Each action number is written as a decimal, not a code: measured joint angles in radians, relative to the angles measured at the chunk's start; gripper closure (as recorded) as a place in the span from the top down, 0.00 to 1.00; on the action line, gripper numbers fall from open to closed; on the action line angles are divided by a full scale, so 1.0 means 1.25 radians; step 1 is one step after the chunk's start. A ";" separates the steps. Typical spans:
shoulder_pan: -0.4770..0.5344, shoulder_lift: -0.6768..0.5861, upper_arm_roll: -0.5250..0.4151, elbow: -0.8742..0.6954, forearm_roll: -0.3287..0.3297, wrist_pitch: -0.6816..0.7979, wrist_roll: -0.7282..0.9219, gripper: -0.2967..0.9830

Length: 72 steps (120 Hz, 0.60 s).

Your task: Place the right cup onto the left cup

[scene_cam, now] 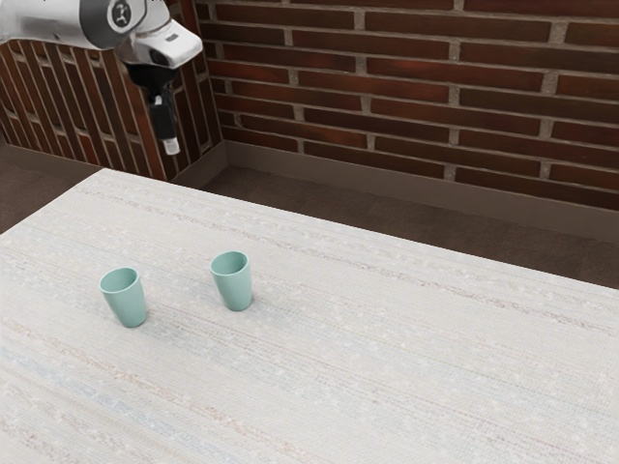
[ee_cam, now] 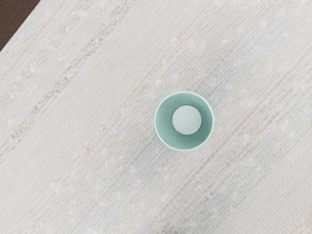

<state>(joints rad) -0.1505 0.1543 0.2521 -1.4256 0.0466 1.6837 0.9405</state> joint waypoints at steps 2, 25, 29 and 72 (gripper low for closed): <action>-0.002 0.002 0.000 0.000 -0.002 -0.002 0.000 0.77; -0.004 0.082 0.001 -0.003 -0.027 0.013 0.010 0.77; -0.006 0.104 0.001 -0.004 -0.033 0.023 0.012 0.77; 0.013 0.198 0.001 -0.194 -0.064 0.217 0.027 0.77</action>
<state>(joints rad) -0.1342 0.4023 0.2531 -1.6681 -0.0339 1.9549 0.9736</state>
